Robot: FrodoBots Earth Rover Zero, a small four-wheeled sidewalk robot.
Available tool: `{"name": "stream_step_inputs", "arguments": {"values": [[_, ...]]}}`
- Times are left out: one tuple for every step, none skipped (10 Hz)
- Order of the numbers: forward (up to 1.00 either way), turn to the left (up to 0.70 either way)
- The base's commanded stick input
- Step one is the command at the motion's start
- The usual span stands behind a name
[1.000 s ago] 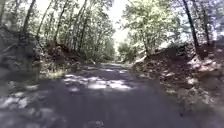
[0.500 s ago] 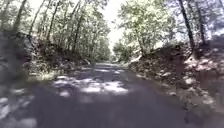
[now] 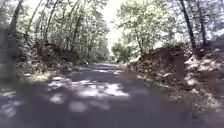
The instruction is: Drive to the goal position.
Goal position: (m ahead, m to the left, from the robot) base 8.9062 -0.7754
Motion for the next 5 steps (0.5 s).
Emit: {"name": "stream_step_inputs", "arguments": {"values": [[0.45, 0.0], [0.45, 0.0], [0.45, 0.0], [0.45, 0.0], [0.45, 0.0]]}}
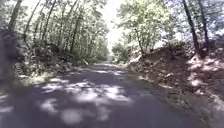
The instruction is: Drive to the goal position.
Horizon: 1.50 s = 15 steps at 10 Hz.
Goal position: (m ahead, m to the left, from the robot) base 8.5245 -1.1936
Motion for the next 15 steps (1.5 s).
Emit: {"name": "stream_step_inputs", "arguments": {"values": [[0.45, 0.0], [0.45, 0.0], [0.45, 0.0], [0.45, 0.0], [0.45, 0.0], [0.45, 0.15], [0.45, 0.21], [0.45, 0.27], [0.45, 0.27], [0.45, 0.27], [0.45, 0.27], [0.45, 0.27], [0.45, 0.27], [0.45, 0.12], [0.45, 0.0]]}}
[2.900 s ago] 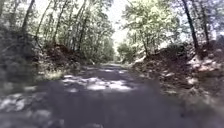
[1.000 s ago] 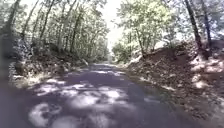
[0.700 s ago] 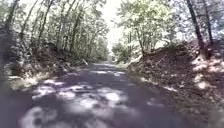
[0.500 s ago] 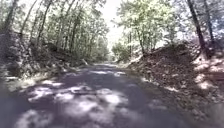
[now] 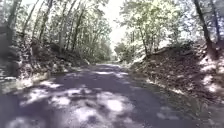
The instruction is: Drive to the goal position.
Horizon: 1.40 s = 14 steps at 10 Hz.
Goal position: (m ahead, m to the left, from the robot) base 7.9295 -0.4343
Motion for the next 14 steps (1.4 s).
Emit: {"name": "stream_step_inputs", "arguments": {"values": [[0.45, 0.0], [0.45, 0.0], [0.45, 0.0], [0.45, 0.0], [0.45, 0.0], [0.45, 0.0], [0.45, 0.0], [0.45, 0.0], [0.45, 0.0], [0.45, 0.0], [0.45, 0.0], [0.45, 0.0], [0.45, 0.0], [0.45, 0.0]]}}
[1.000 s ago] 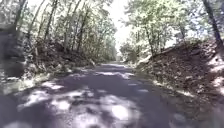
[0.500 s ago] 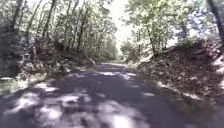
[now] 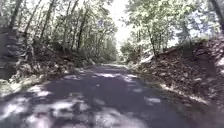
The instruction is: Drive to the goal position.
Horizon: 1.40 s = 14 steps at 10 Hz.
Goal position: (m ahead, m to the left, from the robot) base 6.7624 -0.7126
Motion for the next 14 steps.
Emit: {"name": "stream_step_inputs", "arguments": {"values": [[0.45, 0.0], [0.45, 0.0], [0.45, 0.0], [0.45, 0.0], [0.45, 0.0], [0.45, 0.0], [0.45, 0.0], [0.45, 0.0], [0.45, 0.0], [0.45, 0.0], [0.45, 0.0], [0.45, 0.0], [0.45, 0.0], [0.45, 0.0]]}}
